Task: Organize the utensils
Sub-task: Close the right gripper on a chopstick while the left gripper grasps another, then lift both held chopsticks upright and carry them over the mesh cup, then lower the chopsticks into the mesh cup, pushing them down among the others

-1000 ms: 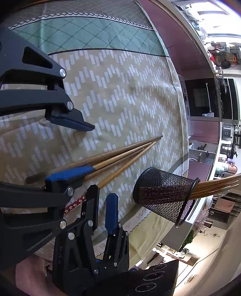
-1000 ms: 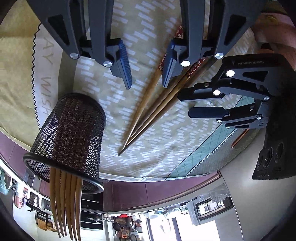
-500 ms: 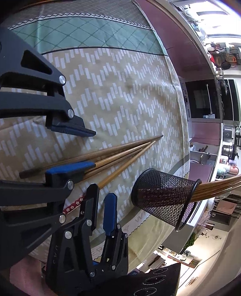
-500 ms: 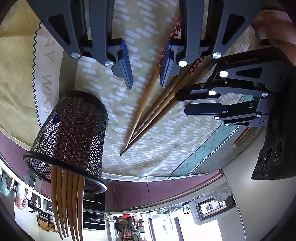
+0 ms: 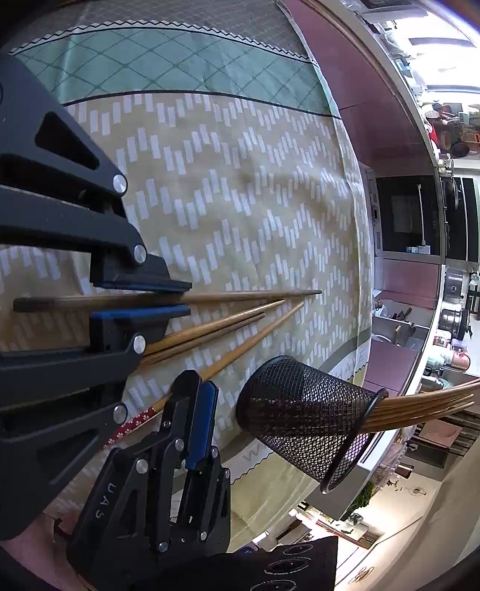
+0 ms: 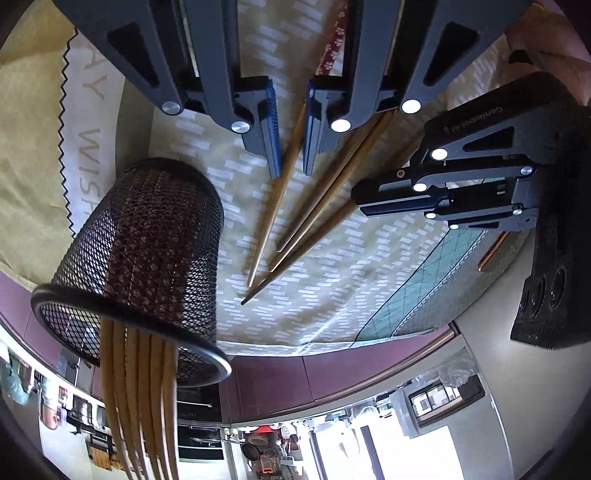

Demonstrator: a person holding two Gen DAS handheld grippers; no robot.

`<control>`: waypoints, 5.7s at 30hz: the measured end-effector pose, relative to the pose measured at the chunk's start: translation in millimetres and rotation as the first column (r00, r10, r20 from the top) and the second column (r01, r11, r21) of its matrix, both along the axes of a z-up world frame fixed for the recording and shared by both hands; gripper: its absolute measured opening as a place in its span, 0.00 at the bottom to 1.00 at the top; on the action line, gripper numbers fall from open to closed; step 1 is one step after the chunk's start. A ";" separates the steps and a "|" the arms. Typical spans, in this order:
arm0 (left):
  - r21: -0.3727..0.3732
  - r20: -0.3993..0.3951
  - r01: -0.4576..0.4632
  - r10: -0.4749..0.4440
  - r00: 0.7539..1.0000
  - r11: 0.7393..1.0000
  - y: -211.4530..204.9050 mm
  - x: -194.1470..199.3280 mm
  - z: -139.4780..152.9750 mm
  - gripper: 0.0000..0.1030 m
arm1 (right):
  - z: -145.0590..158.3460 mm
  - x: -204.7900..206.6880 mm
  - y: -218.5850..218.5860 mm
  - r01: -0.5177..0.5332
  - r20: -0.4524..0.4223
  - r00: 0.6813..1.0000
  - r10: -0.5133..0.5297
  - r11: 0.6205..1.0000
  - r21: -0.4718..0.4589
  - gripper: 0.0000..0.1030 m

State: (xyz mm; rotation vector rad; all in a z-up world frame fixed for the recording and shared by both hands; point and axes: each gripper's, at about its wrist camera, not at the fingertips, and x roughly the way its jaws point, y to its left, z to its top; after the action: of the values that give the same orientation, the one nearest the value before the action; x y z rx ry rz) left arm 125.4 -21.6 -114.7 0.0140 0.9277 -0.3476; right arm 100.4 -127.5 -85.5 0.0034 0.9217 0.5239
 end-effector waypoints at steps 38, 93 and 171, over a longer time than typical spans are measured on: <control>0.036 -0.009 0.036 -0.036 0.999 0.999 -12.4 12.4 0.9 0.08 | 0.6 4.8 2.2 -0.034 -0.021 0.999 0.035 0.999 0.030 0.05; -0.283 0.262 0.182 -0.106 0.959 0.942 -3.1 -24.0 130.6 0.07 | 126.7 -30.1 -100.1 0.013 0.315 0.944 -0.098 0.965 0.260 0.06; -0.162 0.284 0.174 -0.123 0.951 0.971 -56.0 25.5 165.5 0.07 | 130.6 32.2 -93.7 0.124 0.326 0.928 -0.181 0.975 0.187 0.05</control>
State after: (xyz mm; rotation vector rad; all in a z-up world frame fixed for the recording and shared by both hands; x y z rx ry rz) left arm 150.8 -77.6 50.8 -0.0379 0.6195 -0.5576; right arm 132.6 -221.2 45.0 0.1285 0.5310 0.4356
